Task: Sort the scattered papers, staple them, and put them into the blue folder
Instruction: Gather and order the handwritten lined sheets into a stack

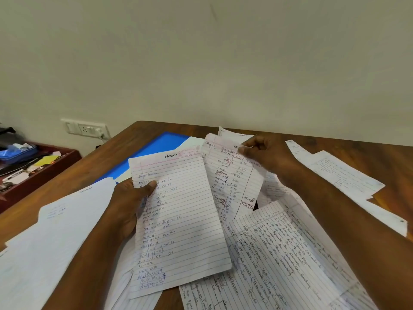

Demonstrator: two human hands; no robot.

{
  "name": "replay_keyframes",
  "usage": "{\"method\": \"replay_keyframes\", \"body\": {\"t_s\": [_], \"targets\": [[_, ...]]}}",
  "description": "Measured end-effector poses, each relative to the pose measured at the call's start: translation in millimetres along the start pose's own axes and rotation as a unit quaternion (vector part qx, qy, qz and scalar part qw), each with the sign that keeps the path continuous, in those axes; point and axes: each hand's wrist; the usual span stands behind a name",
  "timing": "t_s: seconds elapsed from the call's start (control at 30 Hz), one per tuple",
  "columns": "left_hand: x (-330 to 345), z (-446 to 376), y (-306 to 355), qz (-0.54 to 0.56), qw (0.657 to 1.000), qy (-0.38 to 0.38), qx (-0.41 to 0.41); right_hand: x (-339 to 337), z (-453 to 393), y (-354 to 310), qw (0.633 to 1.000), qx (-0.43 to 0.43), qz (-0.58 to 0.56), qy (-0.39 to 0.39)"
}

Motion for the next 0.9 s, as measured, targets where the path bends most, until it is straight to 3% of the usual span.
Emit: {"method": "replay_keyframes", "body": {"t_s": [0.23,0.5,0.9], "targets": [[2.8,4.6,0.6,0.036,0.998,-0.036,0.037,-14.1,8.0,-23.8,0.994,-0.015,-0.092,0.052],[16.3,12.9,0.6,0.036,0.994,-0.072,0.075,-31.2,28.8,-29.1,0.992,-0.008,-0.114,0.058],[9.9,9.9,-3.5,0.069,0.991,-0.052,0.099,-88.3,39.9,-73.3,0.967,-0.061,-0.187,0.16]]}}
Point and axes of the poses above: each hand's wrist, its own z-axis away from the middle knuckle, its own x-axis out of the palm, y = z × x, and after that the axes turned 7 degrees about x, right-handed
